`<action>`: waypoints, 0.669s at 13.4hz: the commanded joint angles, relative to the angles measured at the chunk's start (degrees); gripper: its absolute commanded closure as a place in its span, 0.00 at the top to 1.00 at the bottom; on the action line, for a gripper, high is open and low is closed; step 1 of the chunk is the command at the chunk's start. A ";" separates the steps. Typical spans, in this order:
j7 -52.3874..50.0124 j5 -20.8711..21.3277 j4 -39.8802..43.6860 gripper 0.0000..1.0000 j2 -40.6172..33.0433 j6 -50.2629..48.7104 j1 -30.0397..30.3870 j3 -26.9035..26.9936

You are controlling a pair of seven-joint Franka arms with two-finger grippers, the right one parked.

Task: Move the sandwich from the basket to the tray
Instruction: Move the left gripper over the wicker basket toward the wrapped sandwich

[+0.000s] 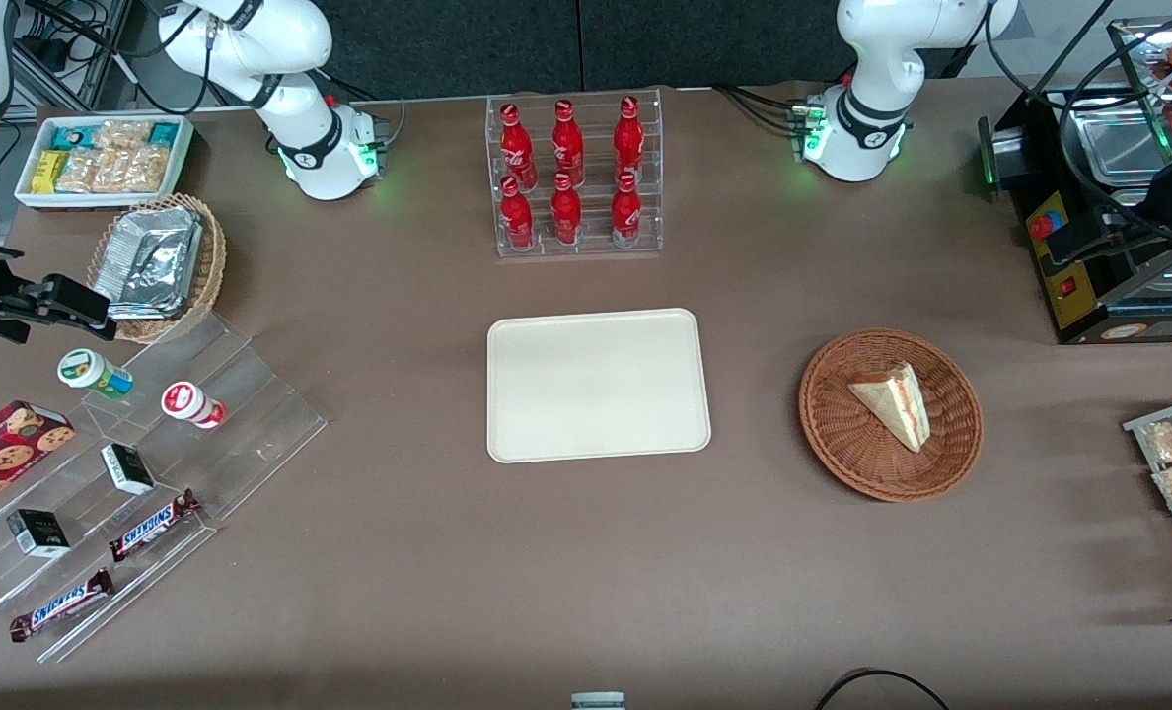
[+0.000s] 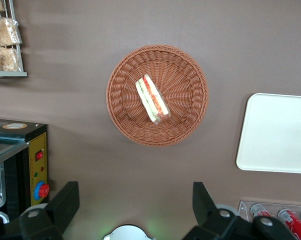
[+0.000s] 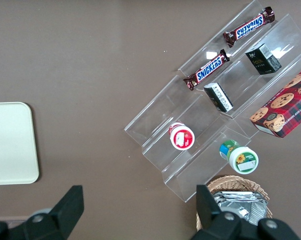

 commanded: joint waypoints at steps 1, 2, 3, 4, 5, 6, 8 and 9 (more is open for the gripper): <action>-0.95 0.95 -0.01 1.00 0.15 0.22 0.01 -0.34; -0.96 0.95 -0.11 1.00 0.85 0.22 0.01 -0.34; -0.96 0.86 -0.11 1.00 1.64 0.22 0.01 -0.34; -1.04 0.60 -0.37 1.00 2.69 0.22 0.01 -0.34; -1.04 0.33 -1.50 1.00 2.87 1.09 0.01 -0.34; -1.04 0.33 -3.78 1.00 2.70 3.89 0.09 -0.34; -1.31 0.16 -8.35 1.00 2.70 8.99 0.18 -0.26; -2.44 0.16 -9.76 1.00 2.87 11.10 0.18 -0.26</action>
